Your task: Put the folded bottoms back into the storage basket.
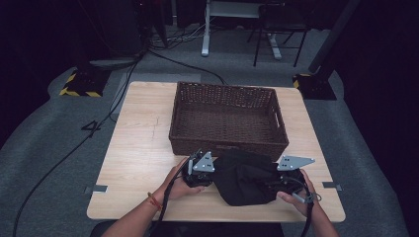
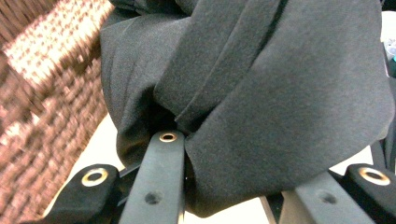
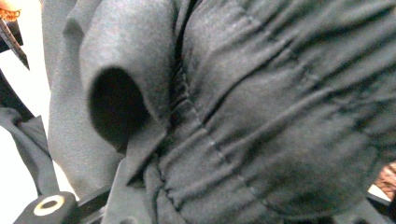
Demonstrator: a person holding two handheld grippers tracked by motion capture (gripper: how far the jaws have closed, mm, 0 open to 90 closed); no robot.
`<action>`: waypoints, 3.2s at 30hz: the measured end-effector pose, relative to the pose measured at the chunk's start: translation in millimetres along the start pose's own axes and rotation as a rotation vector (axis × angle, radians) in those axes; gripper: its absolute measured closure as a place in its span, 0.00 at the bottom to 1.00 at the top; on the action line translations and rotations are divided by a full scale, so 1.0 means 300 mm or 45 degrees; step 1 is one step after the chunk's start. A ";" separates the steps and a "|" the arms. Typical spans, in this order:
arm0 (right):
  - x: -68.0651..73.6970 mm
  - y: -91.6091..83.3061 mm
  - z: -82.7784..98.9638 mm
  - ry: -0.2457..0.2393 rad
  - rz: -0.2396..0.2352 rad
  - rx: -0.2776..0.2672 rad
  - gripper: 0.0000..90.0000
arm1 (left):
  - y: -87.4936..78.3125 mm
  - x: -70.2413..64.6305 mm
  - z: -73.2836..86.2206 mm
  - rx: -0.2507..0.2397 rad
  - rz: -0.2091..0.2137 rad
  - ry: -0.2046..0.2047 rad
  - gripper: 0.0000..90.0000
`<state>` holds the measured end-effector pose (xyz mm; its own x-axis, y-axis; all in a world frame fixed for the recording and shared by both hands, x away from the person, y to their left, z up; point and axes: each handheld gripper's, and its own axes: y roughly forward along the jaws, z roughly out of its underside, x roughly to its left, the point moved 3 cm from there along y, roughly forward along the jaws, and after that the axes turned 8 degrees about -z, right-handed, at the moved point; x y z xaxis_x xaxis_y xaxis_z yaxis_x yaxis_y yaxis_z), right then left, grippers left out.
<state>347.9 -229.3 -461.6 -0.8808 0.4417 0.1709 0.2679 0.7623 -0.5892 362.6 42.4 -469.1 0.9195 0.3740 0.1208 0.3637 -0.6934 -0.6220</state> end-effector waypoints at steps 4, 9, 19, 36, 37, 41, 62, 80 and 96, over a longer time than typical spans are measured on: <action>0.009 -0.040 -0.034 -0.013 0.011 -0.021 0.67 | -0.029 -0.001 -0.050 -0.020 -0.006 0.026 0.86; 0.014 -0.083 -0.078 -0.025 0.029 -0.039 0.67 | -0.053 0.009 -0.099 -0.051 -0.005 0.032 0.86; 0.010 -0.146 -0.177 -0.055 0.061 -0.061 0.67 | -0.115 0.040 -0.201 -0.109 -0.040 0.056 0.86; -0.063 -0.177 -0.365 -0.087 0.086 -0.078 0.67 | -0.190 0.133 -0.326 -0.150 -0.129 0.074 0.86; -0.067 -0.177 -0.376 -0.089 0.093 -0.077 0.67 | -0.192 0.140 -0.331 -0.154 -0.132 0.074 0.86; -0.088 -0.178 -0.422 -0.101 0.106 -0.081 0.67 | -0.205 0.176 -0.356 -0.171 -0.164 0.061 0.86; -0.274 -0.030 -0.545 -0.059 0.169 -0.046 0.67 | -0.138 0.378 -0.339 -0.094 -0.292 -0.030 0.86; -0.414 0.123 -0.504 0.054 0.210 0.000 0.67 | -0.006 0.478 -0.270 0.025 -0.351 -0.108 0.86; -0.470 0.218 -0.471 0.123 0.239 0.221 0.65 | 0.075 0.506 -0.235 0.262 -0.365 -0.113 0.85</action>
<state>544.9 -175.0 -412.7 -0.7783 0.6171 0.1154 0.3447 0.5737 -0.7430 520.9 40.1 -410.0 0.7647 0.5935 0.2511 0.5593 -0.4177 -0.7161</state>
